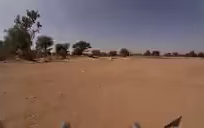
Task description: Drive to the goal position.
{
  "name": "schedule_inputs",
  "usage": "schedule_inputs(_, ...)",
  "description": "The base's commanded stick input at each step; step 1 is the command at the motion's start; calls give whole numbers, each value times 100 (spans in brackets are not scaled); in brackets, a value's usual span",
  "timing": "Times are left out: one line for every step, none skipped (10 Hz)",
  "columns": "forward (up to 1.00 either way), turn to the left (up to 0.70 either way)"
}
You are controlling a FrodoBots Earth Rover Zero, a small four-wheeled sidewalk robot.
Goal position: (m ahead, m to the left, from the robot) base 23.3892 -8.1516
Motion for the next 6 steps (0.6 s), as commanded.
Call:
schedule_inputs(50, 0)
schedule_inputs(50, 0)
schedule_inputs(50, 0)
schedule_inputs(50, 0)
schedule_inputs(50, 0)
schedule_inputs(50, 0)
